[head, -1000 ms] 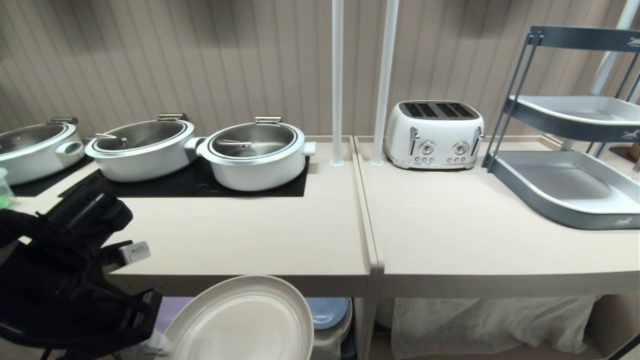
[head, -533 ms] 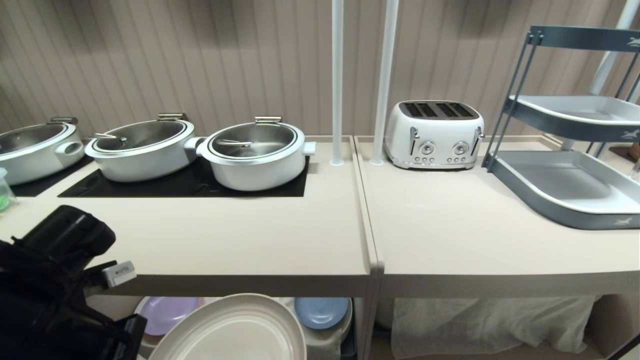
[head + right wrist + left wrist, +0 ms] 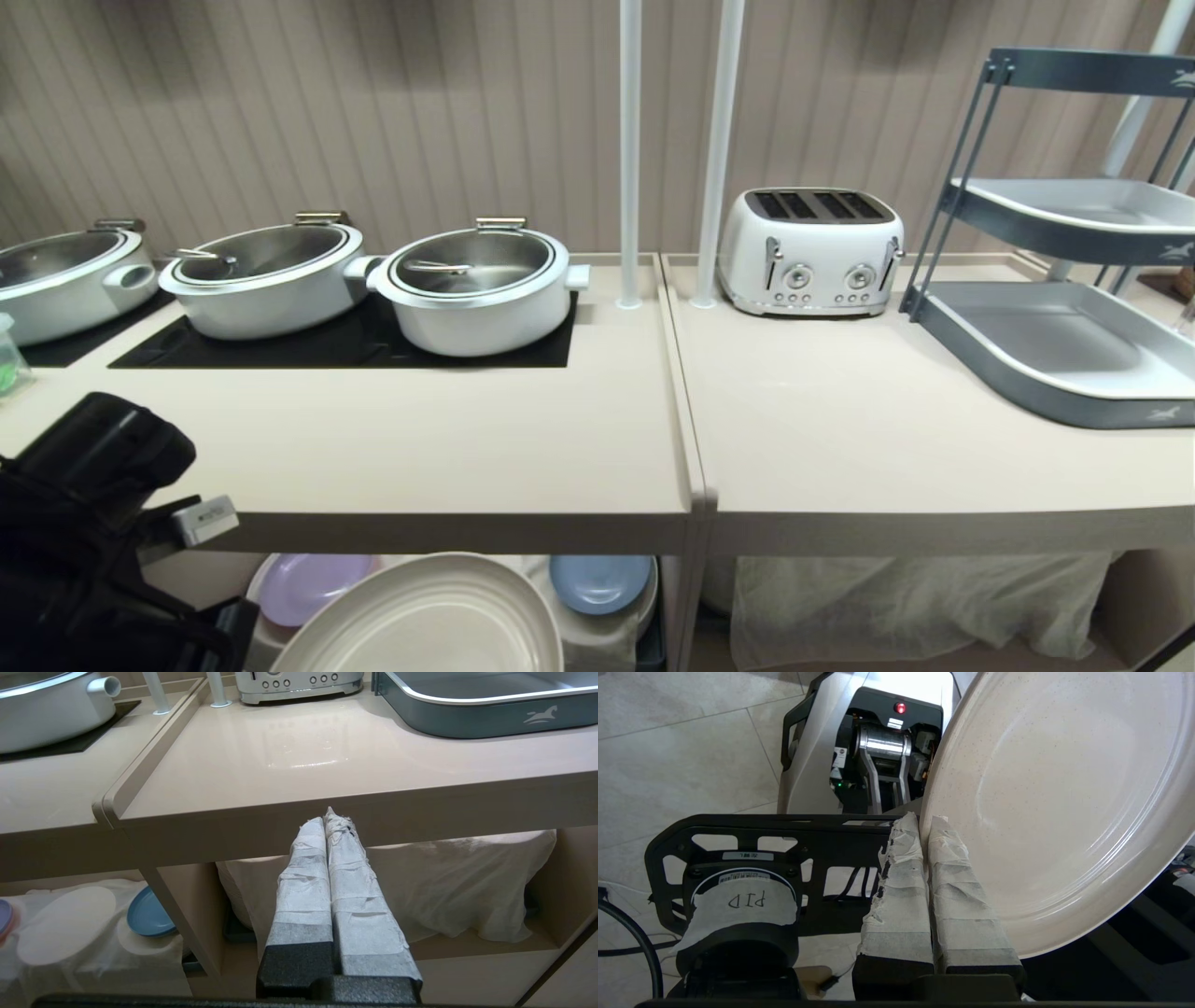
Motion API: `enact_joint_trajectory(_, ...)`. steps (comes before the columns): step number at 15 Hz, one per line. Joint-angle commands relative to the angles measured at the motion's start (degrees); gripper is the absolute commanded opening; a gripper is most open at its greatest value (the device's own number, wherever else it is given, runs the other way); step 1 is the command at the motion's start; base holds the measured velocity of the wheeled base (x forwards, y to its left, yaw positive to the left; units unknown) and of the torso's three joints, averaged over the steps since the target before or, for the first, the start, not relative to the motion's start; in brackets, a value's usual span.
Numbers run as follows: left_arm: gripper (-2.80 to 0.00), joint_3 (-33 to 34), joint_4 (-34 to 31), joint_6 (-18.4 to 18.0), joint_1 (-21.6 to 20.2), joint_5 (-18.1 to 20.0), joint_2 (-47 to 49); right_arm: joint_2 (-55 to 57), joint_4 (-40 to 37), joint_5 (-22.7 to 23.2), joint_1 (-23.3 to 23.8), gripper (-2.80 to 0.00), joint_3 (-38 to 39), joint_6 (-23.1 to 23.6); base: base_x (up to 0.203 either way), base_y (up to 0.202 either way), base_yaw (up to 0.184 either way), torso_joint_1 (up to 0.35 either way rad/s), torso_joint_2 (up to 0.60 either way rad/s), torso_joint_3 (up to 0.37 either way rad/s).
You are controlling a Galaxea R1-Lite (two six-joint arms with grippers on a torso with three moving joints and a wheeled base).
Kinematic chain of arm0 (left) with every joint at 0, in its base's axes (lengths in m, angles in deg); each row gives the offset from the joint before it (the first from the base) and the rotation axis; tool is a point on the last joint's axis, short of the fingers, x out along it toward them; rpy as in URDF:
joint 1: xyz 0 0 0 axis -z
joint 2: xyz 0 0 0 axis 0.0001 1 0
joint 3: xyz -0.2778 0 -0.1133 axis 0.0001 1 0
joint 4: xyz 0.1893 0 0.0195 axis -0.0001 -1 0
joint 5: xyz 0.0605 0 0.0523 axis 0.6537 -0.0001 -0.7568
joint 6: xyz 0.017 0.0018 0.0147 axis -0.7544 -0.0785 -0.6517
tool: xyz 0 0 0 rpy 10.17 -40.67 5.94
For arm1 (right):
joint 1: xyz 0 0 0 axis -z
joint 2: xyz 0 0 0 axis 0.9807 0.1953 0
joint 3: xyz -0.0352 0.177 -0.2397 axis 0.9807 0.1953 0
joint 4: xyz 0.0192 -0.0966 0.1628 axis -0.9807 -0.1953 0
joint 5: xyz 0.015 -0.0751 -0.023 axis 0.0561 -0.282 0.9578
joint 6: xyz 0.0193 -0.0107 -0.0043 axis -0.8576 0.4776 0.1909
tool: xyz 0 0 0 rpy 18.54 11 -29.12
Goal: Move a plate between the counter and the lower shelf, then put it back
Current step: Put the plate in the cupboard
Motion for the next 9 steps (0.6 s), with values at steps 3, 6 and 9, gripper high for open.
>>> enact_joint_trajectory(3, -2.8, 0.6, -0.2, 0.1, -1.0, 0.0, -0.7, 0.1, 0.0, 0.0, 0.0, -2.8, 0.0, 0.0, 0.0, 0.0, 0.0, 0.0, 0.0, 0.0)
enact_joint_trajectory(6, -2.8, 0.4, 0.1, 0.0, -0.9, 0.1, -1.0, 0.1, 0.0, 0.0, 0.0, -2.8, 0.0, 0.0, 0.0, 0.0, 0.0, 0.0, 0.0, 0.0)
enact_joint_trajectory(9, -2.8, 0.7, 0.7, -0.7, -0.9, 0.1, -0.9, 0.1, 0.0, 0.0, 0.0, -2.8, 0.0, 0.0, 0.0, 0.0, 0.0, 0.0, 0.0, 0.0)
